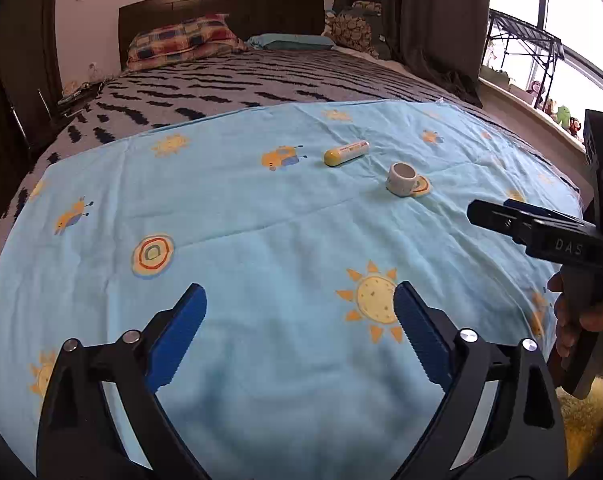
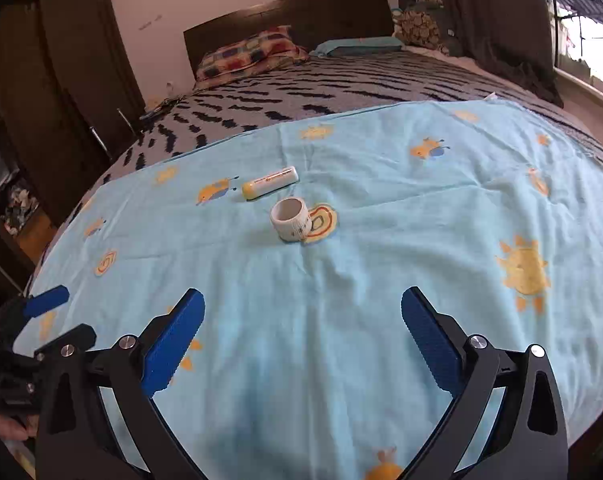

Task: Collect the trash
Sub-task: 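Grasp the white tape roll with the right gripper while the left grasps the yellow-capped tube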

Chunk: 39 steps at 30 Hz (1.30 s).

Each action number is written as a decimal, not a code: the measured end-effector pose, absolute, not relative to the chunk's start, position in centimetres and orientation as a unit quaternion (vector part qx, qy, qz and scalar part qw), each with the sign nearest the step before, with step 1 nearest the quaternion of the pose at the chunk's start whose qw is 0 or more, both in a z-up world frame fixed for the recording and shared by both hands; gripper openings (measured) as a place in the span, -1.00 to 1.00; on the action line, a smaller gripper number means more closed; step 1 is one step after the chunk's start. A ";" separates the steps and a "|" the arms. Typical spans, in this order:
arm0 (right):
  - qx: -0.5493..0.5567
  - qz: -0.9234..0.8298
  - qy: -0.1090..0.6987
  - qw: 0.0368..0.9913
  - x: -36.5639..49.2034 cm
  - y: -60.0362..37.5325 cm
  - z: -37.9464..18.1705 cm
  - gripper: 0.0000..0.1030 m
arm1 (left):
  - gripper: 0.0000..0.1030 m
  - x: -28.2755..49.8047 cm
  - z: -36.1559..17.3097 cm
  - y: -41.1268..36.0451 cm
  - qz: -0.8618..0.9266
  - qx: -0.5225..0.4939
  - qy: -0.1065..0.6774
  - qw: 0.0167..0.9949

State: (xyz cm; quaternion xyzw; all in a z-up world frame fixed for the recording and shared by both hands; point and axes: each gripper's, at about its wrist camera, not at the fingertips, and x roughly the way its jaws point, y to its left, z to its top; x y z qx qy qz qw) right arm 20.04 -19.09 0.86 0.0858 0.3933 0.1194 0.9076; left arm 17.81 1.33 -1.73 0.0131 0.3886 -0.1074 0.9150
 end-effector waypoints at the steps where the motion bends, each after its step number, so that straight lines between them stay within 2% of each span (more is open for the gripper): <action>1: 0.085 0.121 0.398 0.905 20.9 -18.8 0.5 0.67 | 0.60 18.7 -2.0 1.3 -0.107 0.015 0.394 0.913; 3: 0.082 0.126 0.407 0.901 22.7 -17.8 0.0 0.42 | 0.55 19.6 -2.4 1.2 -0.105 0.019 0.399 0.911; 5: 0.078 0.131 0.416 0.896 24.3 -16.7 -0.4 0.30 | 0.53 20.9 -2.7 1.2 -0.105 0.020 0.405 0.908; 7: 0.064 0.132 0.418 0.897 25.4 -15.5 -0.8 0.26 | 0.53 21.7 -3.0 1.1 -0.105 0.020 0.410 0.906; 9: 0.050 0.128 0.425 0.895 26.4 -14.7 -1.2 0.06 | 0.53 22.5 -3.1 0.8 -0.106 0.024 0.411 0.905; 13: 0.044 0.118 0.439 0.890 27.9 -14.7 -1.8 -0.11 | 0.53 24.1 -3.3 0.1 -0.113 0.032 0.413 0.903; 15: 0.045 0.119 0.438 0.890 28.1 -15.1 -1.9 -0.37 | 0.53 24.8 -3.4 -0.4 -0.115 0.036 0.413 0.903; 27: 0.095 0.088 0.403 0.906 28.3 -21.1 0.0 -0.39 | 0.53 31.8 -3.8 -4.7 -0.136 0.044 0.411 0.900; 33: 0.104 0.087 0.405 0.904 28.1 -22.5 0.3 -0.39 | 0.30 36.3 -5.1 -7.1 -0.140 0.043 0.438 0.887; 39: 0.104 0.088 0.409 0.902 28.0 -22.7 0.1 -0.39 | 0.24 38.5 -5.5 -8.7 -0.159 0.058 0.440 0.882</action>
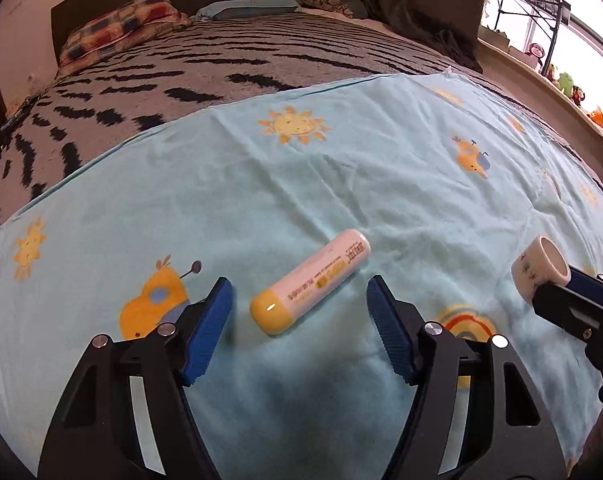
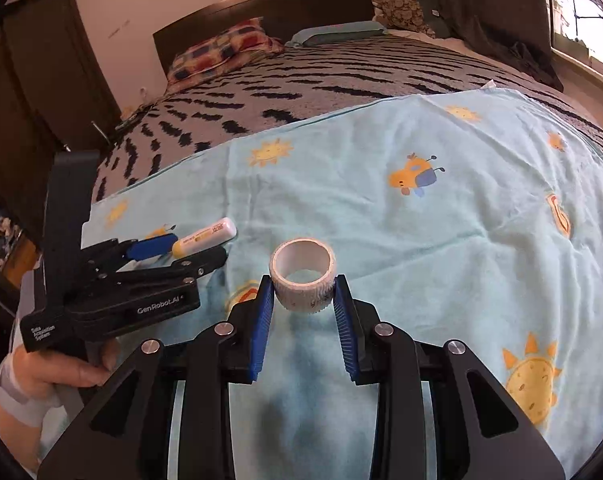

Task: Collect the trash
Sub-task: 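Grasp the white tape roll with the right gripper while the left grasps the yellow-capped tube, then carry the tape roll and yellow-capped tube down past the bed edge to the bin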

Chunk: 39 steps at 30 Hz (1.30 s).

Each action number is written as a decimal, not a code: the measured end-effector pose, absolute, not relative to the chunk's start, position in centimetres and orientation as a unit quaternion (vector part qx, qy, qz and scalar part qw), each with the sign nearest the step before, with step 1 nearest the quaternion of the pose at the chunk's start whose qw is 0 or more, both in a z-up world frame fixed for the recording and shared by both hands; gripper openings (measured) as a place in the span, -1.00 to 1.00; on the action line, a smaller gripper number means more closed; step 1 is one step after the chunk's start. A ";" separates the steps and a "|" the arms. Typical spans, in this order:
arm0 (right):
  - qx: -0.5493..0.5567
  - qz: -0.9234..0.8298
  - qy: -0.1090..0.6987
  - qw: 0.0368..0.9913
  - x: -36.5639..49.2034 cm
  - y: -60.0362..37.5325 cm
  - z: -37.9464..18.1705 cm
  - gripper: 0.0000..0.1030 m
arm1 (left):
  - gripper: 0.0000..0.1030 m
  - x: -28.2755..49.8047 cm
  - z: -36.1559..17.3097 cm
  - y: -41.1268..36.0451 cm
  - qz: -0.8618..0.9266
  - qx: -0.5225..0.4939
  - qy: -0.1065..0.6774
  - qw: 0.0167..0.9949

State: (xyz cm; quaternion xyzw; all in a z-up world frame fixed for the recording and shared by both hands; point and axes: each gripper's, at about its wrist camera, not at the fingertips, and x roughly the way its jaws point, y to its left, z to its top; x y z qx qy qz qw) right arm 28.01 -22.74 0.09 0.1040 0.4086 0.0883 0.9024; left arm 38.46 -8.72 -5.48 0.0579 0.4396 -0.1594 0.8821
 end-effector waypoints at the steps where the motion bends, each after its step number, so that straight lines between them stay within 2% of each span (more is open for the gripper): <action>1: 0.107 0.088 0.409 0.902 28.0 -22.9 0.0 -0.39 | 0.11 38.6 -5.5 -8.9 -0.164 0.060 0.440 0.881; 7: 0.111 0.091 0.405 0.903 27.3 -23.0 0.3 -0.39 | -0.50 38.4 -5.3 -9.1 -0.173 0.061 0.447 0.875; 10: 0.104 0.092 0.399 0.907 26.5 -23.0 0.8 -0.39 | -0.60 37.5 -5.2 -8.7 -0.170 0.060 0.453 0.873; 17: 0.097 0.100 0.385 0.912 23.5 -23.0 1.8 -0.39 | -0.63 32.8 -4.7 -6.8 -0.157 0.052 0.454 0.876; 33: 0.058 0.151 0.354 0.921 10.6 -20.5 1.7 -0.39 | -0.63 13.5 -2.1 -3.5 -0.177 0.021 0.397 0.900; 39: 0.033 0.152 0.331 0.931 4.6 -20.3 1.9 -0.39 | -0.63 8.0 -2.9 -2.9 -0.180 0.008 0.388 0.904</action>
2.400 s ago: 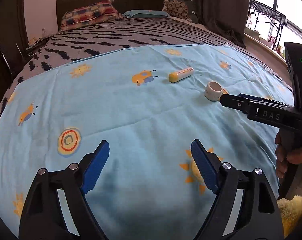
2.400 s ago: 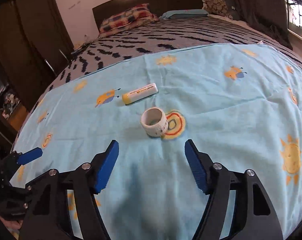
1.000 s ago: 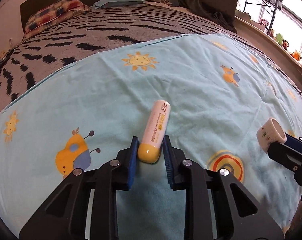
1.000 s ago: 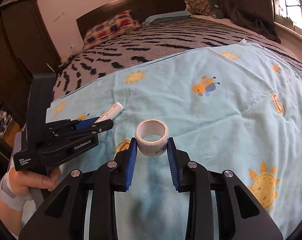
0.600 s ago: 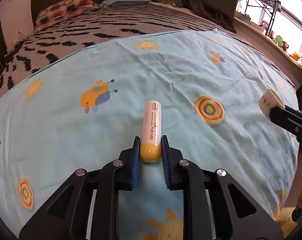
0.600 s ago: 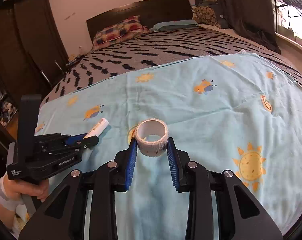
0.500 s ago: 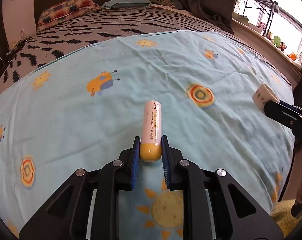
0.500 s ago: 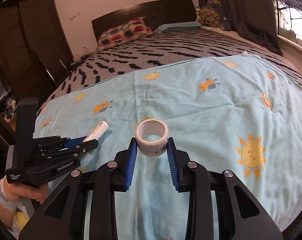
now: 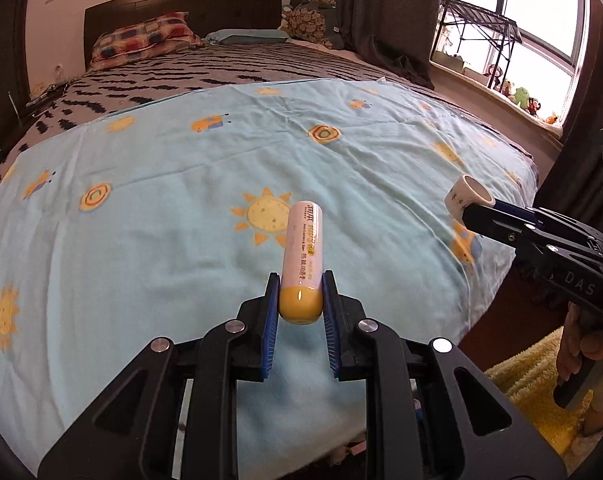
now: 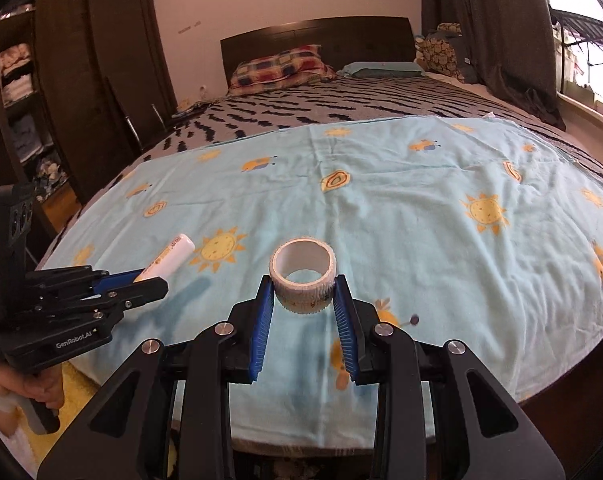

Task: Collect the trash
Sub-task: 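Carry the tape roll and yellow-capped tube down past the bed edge to the bin, then open both grippers to drop the tube and tape roll into the bin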

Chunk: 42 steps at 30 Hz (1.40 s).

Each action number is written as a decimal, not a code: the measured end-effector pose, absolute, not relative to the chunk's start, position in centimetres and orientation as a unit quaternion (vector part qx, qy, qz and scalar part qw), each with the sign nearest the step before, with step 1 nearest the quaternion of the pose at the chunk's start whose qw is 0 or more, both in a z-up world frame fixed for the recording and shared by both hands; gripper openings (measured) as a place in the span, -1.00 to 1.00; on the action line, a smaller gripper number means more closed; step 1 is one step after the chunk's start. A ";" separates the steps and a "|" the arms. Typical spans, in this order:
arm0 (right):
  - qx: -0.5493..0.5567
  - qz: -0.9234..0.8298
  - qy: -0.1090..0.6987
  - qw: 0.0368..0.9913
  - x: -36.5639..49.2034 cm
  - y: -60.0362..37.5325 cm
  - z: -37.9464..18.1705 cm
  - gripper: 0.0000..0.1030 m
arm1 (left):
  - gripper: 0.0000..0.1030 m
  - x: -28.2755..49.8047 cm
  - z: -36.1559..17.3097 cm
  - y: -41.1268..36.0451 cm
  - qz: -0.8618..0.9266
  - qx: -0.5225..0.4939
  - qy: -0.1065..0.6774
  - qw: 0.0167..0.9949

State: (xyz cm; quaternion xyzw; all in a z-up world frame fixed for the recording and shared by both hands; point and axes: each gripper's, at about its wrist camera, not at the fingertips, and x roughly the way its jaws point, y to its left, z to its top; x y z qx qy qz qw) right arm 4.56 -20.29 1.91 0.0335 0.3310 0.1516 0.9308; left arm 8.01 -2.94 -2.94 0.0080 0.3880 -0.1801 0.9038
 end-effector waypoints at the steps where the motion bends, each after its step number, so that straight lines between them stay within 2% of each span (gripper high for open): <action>1: 0.028 0.151 0.326 0.933 3.6 -20.2 2.1 -0.39 | -0.63 7.0 -3.1 -2.9 -0.184 0.003 0.386 0.904; 7: 0.051 0.169 0.336 0.925 -0.9 -20.2 0.2 -0.39 | -0.63 1.2 -4.3 -3.5 -0.191 0.029 0.362 0.912; 16: 0.066 0.150 0.404 0.900 -5.3 -20.0 -5.9 -0.39 | -0.63 -3.3 -9.0 -3.8 -0.229 0.018 0.420 0.878; 27: 0.082 0.135 0.483 0.861 -4.8 -19.5 -13.1 -0.39 | -0.63 -2.8 -17.9 -4.4 -0.205 0.017 0.516 0.831; 36: 0.067 0.110 0.535 0.835 -3.7 -18.9 -17.4 -0.39 | -0.63 -2.1 -21.6 -5.8 -0.218 0.022 0.551 0.805; 42: 0.071 0.108 0.534 0.835 -3.6 -18.0 -18.0 -0.37 | -0.62 -1.4 -22.7 -5.9 -0.221 0.021 0.564 0.795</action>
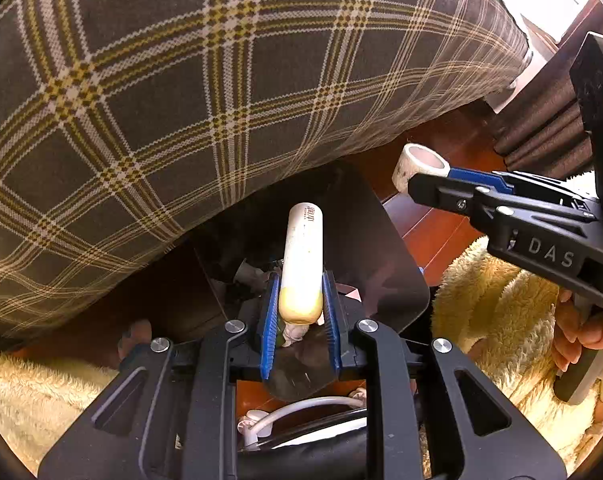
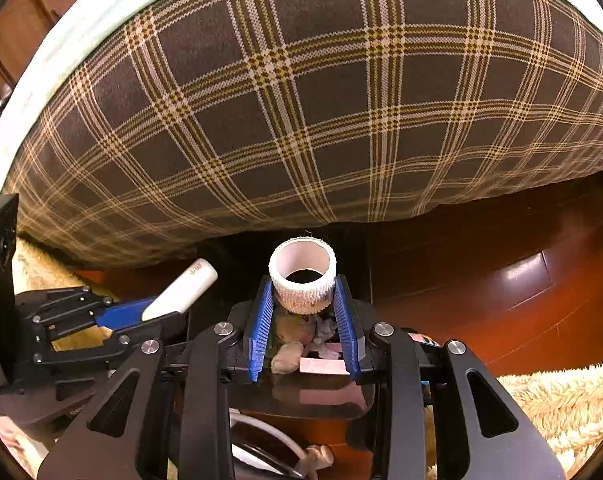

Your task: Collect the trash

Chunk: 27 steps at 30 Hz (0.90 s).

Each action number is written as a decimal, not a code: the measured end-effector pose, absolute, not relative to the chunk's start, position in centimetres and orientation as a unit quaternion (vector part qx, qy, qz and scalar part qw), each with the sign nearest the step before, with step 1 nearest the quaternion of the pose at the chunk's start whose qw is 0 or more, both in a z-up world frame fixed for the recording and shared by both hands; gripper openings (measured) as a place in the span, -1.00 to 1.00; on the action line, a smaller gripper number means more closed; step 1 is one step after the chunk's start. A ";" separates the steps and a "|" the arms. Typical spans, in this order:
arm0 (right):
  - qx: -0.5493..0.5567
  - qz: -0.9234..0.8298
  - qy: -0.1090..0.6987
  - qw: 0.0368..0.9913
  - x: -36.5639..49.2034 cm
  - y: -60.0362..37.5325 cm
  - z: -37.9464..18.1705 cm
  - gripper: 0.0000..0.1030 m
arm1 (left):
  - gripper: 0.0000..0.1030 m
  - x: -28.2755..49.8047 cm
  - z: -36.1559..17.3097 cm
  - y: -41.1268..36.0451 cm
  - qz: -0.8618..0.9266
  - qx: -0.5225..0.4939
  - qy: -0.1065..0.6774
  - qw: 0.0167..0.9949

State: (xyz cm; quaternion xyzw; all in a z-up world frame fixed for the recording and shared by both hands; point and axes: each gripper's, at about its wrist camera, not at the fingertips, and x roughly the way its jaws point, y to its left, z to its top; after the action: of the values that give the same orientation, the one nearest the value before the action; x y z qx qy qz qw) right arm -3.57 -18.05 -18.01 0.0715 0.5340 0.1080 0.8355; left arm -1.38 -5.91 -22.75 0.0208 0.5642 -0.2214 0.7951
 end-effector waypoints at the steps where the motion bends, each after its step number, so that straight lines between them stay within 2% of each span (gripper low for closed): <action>1: 0.074 0.107 0.534 0.835 -3.2 -17.9 -17.8 -0.35 | -0.62 -1.4 -22.9 -5.8 -0.221 0.020 0.567 0.793; 7: 0.079 0.111 0.538 0.832 -2.7 -19.2 -17.7 -0.34 | -0.62 -0.9 -24.0 -6.1 -0.210 0.016 0.574 0.791; 10: 0.079 0.106 0.538 0.833 -2.3 -19.8 -18.1 -0.15 | -0.60 -1.0 -23.7 -6.4 -0.210 0.017 0.571 0.794; 13: 0.089 0.100 0.533 0.835 -2.2 -20.5 -18.1 0.08 | -0.38 -1.0 -23.1 -6.2 -0.208 0.011 0.565 0.799; 16: 0.097 0.093 0.525 0.840 -2.1 -21.2 -17.7 0.31 | -0.32 -1.0 -22.9 -6.0 -0.203 0.006 0.562 0.802; 18: 0.100 0.087 0.516 0.847 -2.2 -21.8 -17.3 0.56 | -0.19 -1.0 -22.6 -5.8 -0.202 0.004 0.557 0.806; 23: 0.122 0.073 0.483 0.864 -3.0 -23.2 -15.2 0.92 | 0.35 -1.8 -20.3 -5.6 -0.201 0.015 0.521 0.830; 27: 0.129 0.064 0.449 0.882 -3.7 -24.1 -12.4 0.93 | 0.60 -2.2 -17.1 -4.7 -0.193 0.019 0.484 0.853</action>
State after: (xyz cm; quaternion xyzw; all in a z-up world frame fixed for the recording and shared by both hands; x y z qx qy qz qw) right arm -3.66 -24.11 -12.36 0.1285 0.4494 0.0643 0.8817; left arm -2.17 -4.69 -17.12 0.0192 0.4841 -0.1926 0.8533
